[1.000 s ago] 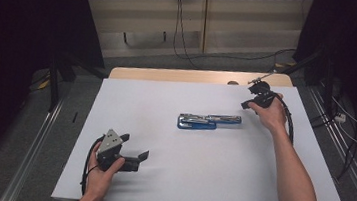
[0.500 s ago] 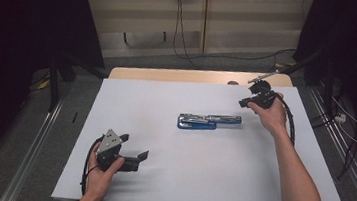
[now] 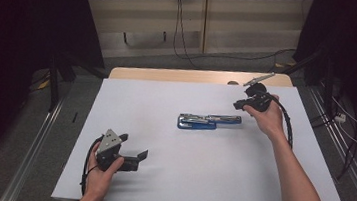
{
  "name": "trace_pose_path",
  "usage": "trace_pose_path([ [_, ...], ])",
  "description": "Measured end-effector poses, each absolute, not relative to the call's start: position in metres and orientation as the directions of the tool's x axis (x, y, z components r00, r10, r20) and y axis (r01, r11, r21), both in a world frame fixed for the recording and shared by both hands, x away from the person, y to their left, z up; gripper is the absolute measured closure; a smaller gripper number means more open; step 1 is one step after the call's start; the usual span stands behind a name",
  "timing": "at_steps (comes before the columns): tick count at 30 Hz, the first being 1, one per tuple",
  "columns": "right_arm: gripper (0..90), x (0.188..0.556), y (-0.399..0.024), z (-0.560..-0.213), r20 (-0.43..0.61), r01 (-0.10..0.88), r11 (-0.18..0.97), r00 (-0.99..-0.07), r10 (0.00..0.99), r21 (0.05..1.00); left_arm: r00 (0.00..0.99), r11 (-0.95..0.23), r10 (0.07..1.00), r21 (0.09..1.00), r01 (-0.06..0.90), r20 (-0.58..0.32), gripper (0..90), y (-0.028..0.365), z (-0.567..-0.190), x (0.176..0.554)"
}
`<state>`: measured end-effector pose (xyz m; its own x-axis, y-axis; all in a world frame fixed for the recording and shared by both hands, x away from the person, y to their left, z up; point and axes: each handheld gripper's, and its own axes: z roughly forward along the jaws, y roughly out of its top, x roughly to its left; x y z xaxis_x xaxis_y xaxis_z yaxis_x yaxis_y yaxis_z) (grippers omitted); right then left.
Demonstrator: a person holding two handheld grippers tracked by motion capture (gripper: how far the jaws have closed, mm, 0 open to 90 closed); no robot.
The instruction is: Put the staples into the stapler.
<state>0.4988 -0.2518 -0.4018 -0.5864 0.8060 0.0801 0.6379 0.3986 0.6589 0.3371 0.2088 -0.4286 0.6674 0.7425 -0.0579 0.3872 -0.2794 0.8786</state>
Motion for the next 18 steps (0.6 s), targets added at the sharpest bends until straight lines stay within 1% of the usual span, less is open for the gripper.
trace_pose_path([
  [18,78.9,0.488,-0.228,-0.394,0.081,0.57,0.436,-0.667,0.741,0.697,0.672,-0.282,0.738,0.878,0.386,-0.058,5.1,0.209,-0.428,0.337],
])
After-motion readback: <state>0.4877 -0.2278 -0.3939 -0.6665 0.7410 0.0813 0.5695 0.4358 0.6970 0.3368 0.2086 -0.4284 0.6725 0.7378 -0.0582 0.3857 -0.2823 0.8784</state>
